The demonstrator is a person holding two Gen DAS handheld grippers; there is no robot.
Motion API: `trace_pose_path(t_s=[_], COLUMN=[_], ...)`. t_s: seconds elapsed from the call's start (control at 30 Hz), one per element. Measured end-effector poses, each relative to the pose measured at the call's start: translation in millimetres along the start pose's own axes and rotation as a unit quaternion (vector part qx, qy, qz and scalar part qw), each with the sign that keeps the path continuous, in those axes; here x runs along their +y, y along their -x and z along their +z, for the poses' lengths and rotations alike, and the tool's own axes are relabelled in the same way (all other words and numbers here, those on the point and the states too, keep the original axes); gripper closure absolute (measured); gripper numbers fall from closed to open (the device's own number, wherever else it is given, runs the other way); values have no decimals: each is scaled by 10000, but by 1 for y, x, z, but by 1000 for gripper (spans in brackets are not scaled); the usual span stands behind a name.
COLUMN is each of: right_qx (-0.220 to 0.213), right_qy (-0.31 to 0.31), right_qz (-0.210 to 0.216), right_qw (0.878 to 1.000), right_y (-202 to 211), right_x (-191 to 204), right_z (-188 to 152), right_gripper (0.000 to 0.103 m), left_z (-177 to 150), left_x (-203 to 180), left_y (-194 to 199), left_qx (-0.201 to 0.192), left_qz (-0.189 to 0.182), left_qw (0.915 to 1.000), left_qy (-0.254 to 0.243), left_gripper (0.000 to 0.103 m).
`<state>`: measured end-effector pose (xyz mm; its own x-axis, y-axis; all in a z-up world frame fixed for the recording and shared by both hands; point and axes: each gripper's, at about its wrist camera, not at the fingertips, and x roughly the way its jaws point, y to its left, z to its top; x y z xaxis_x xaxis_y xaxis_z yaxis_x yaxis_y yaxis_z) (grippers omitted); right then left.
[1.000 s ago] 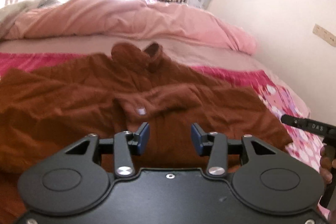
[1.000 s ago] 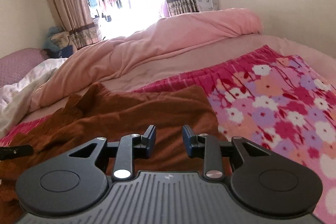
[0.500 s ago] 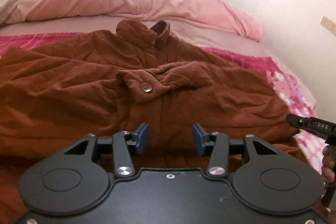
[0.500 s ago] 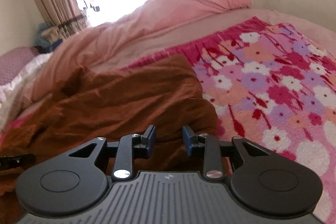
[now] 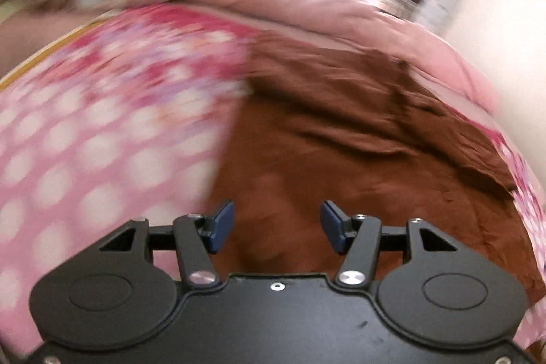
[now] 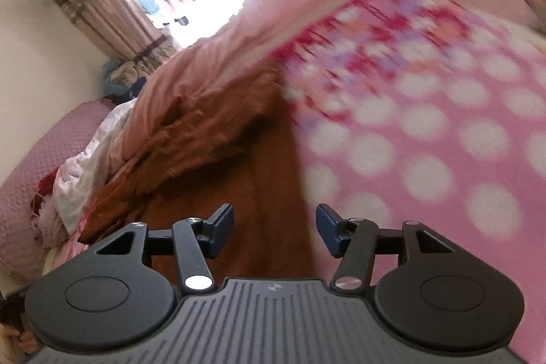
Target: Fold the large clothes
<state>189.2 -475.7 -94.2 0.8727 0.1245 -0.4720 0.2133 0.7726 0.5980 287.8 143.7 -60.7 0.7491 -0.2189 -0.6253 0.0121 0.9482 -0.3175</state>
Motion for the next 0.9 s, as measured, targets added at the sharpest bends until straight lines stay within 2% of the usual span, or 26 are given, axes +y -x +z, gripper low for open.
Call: trace_pose_path(t_s=[0.13,0.3,0.5,0.6,0.73,0.9], right_qx=[267,478,574,586,622,722], right_qy=[-677,-731,-694,-692,-775,-752], right_qz=[402,580,720,740,828,871], right_qw=[9965,9945,9933,9931,9916,9907], right_y=[11,5,-1,-1,-4,-12], right_x=[-29,-26,-19,-20,-20,-13], right_z=[-20,-40,-44,-47,-46,-46], right_gripper=[37,37,37,37,34,32], left_z=[-18,-37,-46,-45,-43,-39], left_x=[46,72,71,68,62,55], left_y=[20,19,17,2,-9,-21], left_qx=[23,205,277,372,448,524], left_qz=[1,-389,-752,-1106,-1388,-1539], left_qw=[9967,9882,9829,9753,9686,9650], left_qy=[806,1471,1659,1878,2012,2056], left_gripper=[46,46,42,41,41,42])
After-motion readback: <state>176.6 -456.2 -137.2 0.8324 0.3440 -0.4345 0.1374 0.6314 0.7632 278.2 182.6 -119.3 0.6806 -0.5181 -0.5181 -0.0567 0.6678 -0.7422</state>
